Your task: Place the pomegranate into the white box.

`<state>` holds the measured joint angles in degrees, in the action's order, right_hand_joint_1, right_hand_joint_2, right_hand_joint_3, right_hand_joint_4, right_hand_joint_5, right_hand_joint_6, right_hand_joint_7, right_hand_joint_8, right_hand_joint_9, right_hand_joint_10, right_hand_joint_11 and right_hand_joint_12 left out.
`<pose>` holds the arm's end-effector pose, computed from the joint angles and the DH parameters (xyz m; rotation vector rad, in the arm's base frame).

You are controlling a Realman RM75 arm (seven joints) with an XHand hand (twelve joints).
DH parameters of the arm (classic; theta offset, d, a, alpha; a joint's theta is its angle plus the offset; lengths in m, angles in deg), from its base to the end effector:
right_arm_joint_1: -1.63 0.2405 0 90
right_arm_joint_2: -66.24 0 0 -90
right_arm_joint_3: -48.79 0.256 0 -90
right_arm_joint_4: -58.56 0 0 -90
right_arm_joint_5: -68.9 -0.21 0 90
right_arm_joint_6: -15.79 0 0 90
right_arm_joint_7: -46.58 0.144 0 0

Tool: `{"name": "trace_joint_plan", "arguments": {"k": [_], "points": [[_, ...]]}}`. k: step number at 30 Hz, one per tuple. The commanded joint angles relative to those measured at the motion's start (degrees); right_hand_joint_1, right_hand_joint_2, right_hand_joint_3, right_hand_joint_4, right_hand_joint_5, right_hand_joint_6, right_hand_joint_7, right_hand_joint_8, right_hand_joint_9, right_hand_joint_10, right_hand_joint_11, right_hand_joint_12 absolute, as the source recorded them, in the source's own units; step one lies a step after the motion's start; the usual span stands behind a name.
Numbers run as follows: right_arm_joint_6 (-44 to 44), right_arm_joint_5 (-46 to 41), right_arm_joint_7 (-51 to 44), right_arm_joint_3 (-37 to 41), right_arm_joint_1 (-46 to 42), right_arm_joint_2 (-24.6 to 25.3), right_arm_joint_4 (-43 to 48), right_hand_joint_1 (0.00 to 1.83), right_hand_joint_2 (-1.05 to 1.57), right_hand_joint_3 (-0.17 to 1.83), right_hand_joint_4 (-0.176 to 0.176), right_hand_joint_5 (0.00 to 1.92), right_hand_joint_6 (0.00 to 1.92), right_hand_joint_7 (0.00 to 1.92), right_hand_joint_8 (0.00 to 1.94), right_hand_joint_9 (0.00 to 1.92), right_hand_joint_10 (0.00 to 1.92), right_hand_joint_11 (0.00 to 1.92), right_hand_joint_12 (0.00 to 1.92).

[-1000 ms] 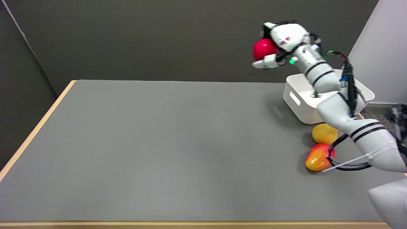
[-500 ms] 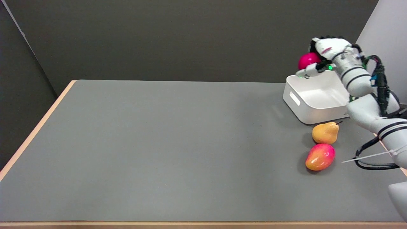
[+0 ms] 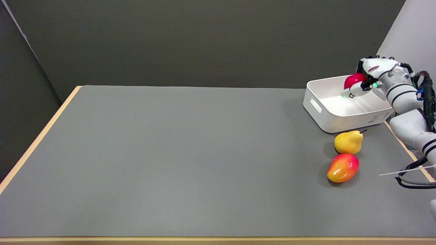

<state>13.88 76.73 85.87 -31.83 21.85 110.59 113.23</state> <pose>-0.1755 -0.3652 0.6057 1.0168 0.0196 -0.1112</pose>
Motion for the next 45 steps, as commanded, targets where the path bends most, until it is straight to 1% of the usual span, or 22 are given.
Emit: {"name": "trace_joint_plan", "arguments": {"k": [1, 7, 9, 11, 12, 13, 15, 16, 18, 20, 22, 24, 26, 28, 29, 30, 32, 34, 37, 39, 43, 45], "points": [[3.1, -4.4, -0.1, -5.5, 1.5, -0.9, -10.2, 1.15, 1.17, 0.24, -0.08, 0.55, 1.6, 0.83, 1.37, 0.81, 1.28, 0.69, 1.64], [4.0, -6.5, -0.1, -5.9, 1.2, -0.9, -8.7, 1.14, 1.17, 0.24, -0.075, 0.55, 1.61, 0.82, 1.35, 0.8, 1.28, 0.68, 1.65], [4.9, -10.0, -0.1, -5.9, 0.9, -0.9, -8.4, 0.78, 1.24, 0.29, 0.105, 0.5, 1.65, 0.65, 0.99, 0.64, 1.26, 0.41, 1.79], [7.0, -15.6, -0.4, -5.6, 0.4, -0.9, -8.4, 0.7, 0.78, 0.89, 0.061, 0.22, 0.57, 0.37, 0.52, 0.36, 0.92, 0.23, 1.46], [7.5, -17.1, -0.6, -5.6, 0.2, -0.9, -8.4, 0.6, 0.7, 0.95, 0.07, 0.13, 0.37, 0.21, 0.34, 0.2, 0.68, 0.14, 1.24], [8.5, -19.6, -0.6, -5.6, 0.0, -0.9, -8.4, 0.46, 0.62, 0.98, 0.086, 0.02, 0.18, 0.0, 0.11, 0.0, 0.36, 0.01, 0.96], [9.5, -21.3, -0.6, -5.7, -0.2, -0.9, -8.3, 0.41, 0.58, 0.94, 0.078, 0.0, 0.07, 0.0, 0.01, 0.0, 0.12, 0.0, 0.85], [9.9, -21.8, -0.6, -5.9, -0.4, -0.9, -8.1, 0.4, 0.56, 0.91, 0.081, 0.0, 0.04, 0.0, 0.0, 0.0, 0.06, 0.0, 0.82], [10.3, -21.9, -0.6, -6.0, -0.8, -1.0, -7.1, 0.38, 0.54, 0.83, 0.093, 0.0, 0.0, 0.0, 0.0, 0.0, 0.0, 0.0, 0.77], [10.7, -21.9, -0.6, -5.7, -1.5, -1.0, -6.1, 0.38, 0.58, 0.74, 0.097, 0.0, 0.0, 0.0, 0.0, 0.0, 0.0, 0.0, 0.74], [12.0, -21.5, -0.7, -5.1, -2.6, -1.2, -5.2, 0.35, 0.56, 0.72, 0.1, 0.0, 0.0, 0.0, 0.0, 0.0, 0.0, 0.0, 0.68], [15.9, -23.2, -0.2, -4.6, -5.6, -1.3, -0.9, 0.34, 0.56, 0.72, 0.1, 0.0, 0.0, 0.0, 0.0, 0.0, 0.0, 0.0, 0.65], [21.4, -25.6, -0.4, -3.3, -9.4, -1.3, 3.4, 0.33, 0.56, 0.72, 0.1, 0.0, 0.0, 0.0, 0.0, 0.0, 0.0, 0.0, 0.49], [27.9, -29.3, -0.6, -2.2, -14.0, -1.0, 11.1, 0.32, 0.56, 0.72, 0.099, 0.0, 0.0, 0.0, 0.0, 0.0, 0.0, 0.0, 0.23], [29.7, -30.3, -0.6, -2.1, -15.0, -0.9, 14.0, 0.31, 0.54, 0.77, 0.096, 0.0, 0.01, 0.0, 0.0, 0.0, 0.0, 0.0, 0.15], [31.5, -31.3, -0.6, -2.3, -16.0, -0.9, 17.7, 0.29, 0.51, 0.83, 0.094, 0.0, 0.02, 0.0, 0.0, 0.0, 0.0, 0.0, 0.1], [33.7, -31.1, -0.6, -3.4, -17.6, -1.2, 24.0, 0.27, 0.51, 0.85, 0.093, 0.0, 0.04, 0.0, 0.0, 0.0, 0.0, 0.0, 0.09], [34.8, -30.6, -0.5, -5.6, -18.3, -1.5, 29.0, 0.22, 0.54, 0.9, 0.091, 0.0, 0.07, 0.0, 0.0, 0.0, 0.0, 0.0, 0.22], [35.1, -31.1, -0.5, -10.8, -18.6, -1.7, 35.2, 0.22, 0.55, 0.97, 0.089, 0.04, 0.2, 0.0, 0.1, 0.0, 0.05, 0.0, 0.47], [34.6, -31.4, -0.1, -14.9, -18.2, -1.6, 39.5, 0.14, 0.55, 0.96, 0.096, 0.04, 0.32, 0.02, 0.17, 0.0, 0.24, 0.0, 0.65], [31.7, -32.0, -0.1, -23.8, -16.2, 0.2, 45.7, 0.1, 0.55, 0.97, 0.102, 0.08, 0.38, 0.09, 0.22, 0.05, 0.31, 0.0, 0.77], [30.0, -34.7, -0.1, -29.9, -14.2, 1.8, 47.5, 0.08, 0.57, 1.0, 0.109, 0.12, 0.43, 0.14, 0.28, 0.04, 0.51, 0.0, 0.96]]}}
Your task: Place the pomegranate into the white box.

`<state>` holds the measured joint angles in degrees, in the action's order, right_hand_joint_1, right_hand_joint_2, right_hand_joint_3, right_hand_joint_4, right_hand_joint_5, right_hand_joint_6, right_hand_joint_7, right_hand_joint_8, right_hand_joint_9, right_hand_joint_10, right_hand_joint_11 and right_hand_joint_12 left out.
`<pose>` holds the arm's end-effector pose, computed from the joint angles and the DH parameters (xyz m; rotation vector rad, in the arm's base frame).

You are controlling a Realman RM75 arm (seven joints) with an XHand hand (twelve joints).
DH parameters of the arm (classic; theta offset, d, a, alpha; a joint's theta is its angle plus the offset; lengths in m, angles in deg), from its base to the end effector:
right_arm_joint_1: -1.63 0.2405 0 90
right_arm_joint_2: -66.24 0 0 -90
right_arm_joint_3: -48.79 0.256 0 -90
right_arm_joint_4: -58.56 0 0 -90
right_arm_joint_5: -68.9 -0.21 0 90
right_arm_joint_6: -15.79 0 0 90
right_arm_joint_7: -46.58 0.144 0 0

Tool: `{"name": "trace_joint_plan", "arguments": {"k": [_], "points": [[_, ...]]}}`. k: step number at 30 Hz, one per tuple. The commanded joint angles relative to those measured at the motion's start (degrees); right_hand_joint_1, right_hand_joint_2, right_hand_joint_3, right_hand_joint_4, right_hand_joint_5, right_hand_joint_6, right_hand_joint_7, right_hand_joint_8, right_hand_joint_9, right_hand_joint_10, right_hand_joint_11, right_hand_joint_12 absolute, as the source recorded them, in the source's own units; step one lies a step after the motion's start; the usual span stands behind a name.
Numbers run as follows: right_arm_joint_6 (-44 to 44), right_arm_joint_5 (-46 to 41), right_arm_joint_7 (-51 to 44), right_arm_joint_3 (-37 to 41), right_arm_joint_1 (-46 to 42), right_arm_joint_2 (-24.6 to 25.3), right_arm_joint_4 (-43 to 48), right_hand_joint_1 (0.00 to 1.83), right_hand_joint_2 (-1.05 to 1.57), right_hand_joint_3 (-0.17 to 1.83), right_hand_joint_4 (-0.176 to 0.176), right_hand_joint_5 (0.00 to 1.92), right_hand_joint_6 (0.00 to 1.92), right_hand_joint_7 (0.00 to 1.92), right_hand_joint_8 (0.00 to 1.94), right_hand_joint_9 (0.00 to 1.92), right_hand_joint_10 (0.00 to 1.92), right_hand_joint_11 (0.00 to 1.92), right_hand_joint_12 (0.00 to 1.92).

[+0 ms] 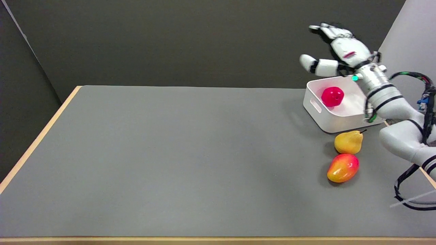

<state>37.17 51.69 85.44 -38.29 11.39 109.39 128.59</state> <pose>-0.1388 -0.3682 0.5011 1.4740 0.1165 0.3481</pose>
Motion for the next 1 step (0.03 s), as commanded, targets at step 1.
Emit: {"name": "trace_joint_plan", "arguments": {"k": [1], "points": [[6.7, -10.7, 0.3, -25.4, -3.2, 3.5, 32.2, 0.07, 0.58, 1.0, 0.114, 0.14, 0.44, 0.17, 0.29, 0.06, 0.53, 0.0, 0.99]]}}
